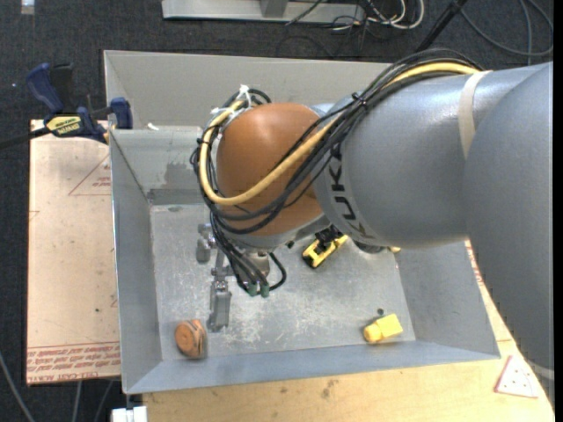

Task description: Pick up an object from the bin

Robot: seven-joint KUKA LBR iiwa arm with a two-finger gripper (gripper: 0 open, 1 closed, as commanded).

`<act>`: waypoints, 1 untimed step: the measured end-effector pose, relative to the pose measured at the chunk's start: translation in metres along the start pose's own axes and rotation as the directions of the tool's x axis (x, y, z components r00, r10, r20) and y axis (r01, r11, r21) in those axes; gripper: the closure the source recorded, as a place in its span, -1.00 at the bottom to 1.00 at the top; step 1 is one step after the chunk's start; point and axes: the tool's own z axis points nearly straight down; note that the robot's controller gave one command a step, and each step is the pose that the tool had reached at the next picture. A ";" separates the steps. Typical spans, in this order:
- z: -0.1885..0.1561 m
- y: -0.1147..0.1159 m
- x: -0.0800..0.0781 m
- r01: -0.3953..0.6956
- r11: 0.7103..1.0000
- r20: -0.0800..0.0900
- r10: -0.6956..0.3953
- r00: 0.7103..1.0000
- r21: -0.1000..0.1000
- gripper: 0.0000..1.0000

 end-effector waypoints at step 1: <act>-0.004 -0.001 -0.002 -0.004 1.000 0.008 0.004 1.000 -0.002 -1.00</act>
Offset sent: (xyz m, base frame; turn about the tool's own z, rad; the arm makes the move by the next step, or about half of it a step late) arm -0.0259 -0.0542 -0.1198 -0.2117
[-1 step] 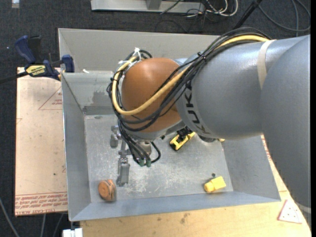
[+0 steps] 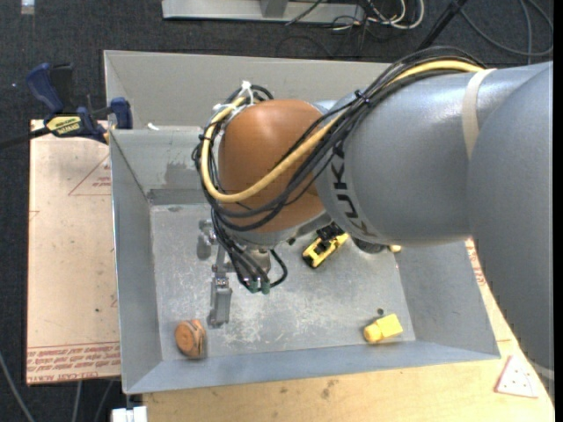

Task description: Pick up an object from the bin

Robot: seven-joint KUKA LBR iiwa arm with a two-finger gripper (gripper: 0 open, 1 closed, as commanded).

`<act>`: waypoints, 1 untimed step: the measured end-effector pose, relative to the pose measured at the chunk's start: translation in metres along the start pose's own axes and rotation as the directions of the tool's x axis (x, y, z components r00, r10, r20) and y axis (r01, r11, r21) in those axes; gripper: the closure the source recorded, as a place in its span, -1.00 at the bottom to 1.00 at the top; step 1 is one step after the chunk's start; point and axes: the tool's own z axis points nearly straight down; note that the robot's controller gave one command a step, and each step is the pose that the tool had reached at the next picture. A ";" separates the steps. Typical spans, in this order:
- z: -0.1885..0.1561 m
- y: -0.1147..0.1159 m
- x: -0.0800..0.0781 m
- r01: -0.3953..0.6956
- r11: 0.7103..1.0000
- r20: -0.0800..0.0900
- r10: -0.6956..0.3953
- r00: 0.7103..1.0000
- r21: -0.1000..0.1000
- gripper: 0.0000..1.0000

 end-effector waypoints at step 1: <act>0.036 -0.015 0.008 0.068 0.998 0.006 -0.068 0.998 -0.002 -1.00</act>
Offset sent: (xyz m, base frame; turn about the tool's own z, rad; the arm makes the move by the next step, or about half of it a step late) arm -0.0229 -0.0307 -0.0721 -0.4237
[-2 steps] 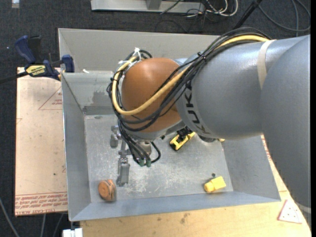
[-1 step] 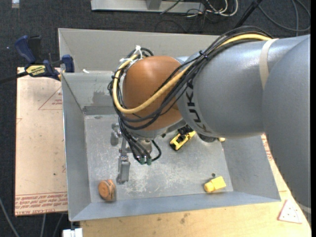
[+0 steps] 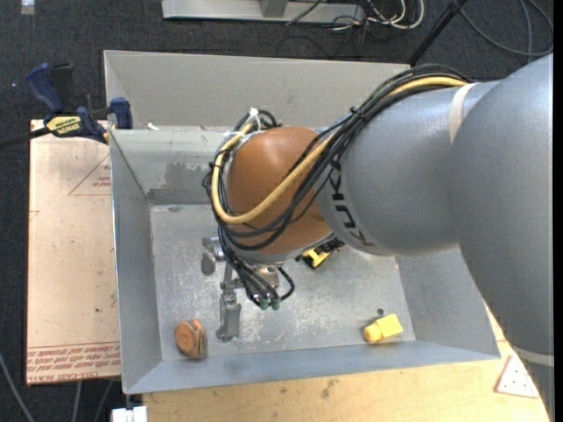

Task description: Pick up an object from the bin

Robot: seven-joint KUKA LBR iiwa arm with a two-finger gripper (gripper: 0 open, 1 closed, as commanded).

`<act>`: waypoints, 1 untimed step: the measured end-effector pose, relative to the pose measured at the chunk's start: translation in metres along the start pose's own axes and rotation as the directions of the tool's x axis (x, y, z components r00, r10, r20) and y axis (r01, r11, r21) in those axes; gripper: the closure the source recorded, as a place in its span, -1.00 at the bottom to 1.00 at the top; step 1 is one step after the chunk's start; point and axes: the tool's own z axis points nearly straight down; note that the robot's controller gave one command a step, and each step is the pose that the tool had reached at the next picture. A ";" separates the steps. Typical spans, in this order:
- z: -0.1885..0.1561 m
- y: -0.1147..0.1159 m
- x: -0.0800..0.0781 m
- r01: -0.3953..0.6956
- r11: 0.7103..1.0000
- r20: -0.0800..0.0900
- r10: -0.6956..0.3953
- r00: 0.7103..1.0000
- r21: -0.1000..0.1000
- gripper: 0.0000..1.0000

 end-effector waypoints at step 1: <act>0.025 -0.008 0.010 0.210 0.978 -0.009 -0.210 0.978 0.001 -1.00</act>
Offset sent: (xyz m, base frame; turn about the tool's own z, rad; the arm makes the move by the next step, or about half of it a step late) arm -0.0142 0.0016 -0.0794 -0.5750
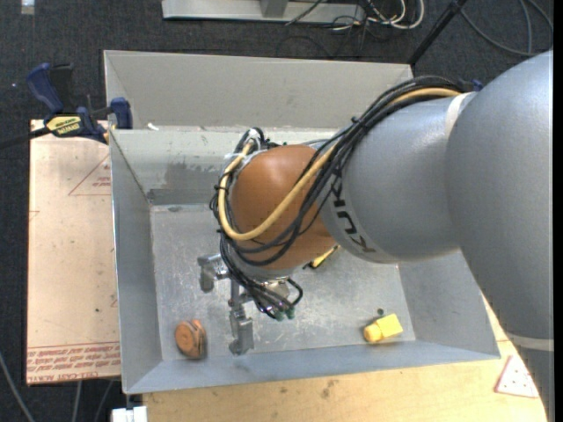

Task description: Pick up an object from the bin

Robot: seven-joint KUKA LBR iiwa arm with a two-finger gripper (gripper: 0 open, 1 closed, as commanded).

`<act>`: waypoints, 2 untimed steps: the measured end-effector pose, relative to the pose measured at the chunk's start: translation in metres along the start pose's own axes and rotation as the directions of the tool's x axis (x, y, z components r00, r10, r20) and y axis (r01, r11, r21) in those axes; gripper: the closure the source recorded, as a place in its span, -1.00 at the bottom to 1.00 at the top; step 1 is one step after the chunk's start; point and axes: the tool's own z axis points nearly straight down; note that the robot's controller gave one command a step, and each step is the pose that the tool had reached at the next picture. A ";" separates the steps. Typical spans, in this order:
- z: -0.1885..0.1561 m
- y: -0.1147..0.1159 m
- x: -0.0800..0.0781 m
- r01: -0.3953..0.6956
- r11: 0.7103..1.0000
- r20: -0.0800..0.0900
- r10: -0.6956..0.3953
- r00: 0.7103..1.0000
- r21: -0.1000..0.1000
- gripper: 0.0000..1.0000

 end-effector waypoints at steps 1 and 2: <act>0.033 0.007 0.000 0.298 0.954 0.006 -0.298 0.954 0.001 -1.00; 0.057 0.011 -0.003 0.341 0.940 0.013 -0.341 0.940 0.004 -1.00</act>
Offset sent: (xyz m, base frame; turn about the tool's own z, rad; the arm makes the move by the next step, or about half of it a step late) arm -0.0036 0.0120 -0.0627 -0.3434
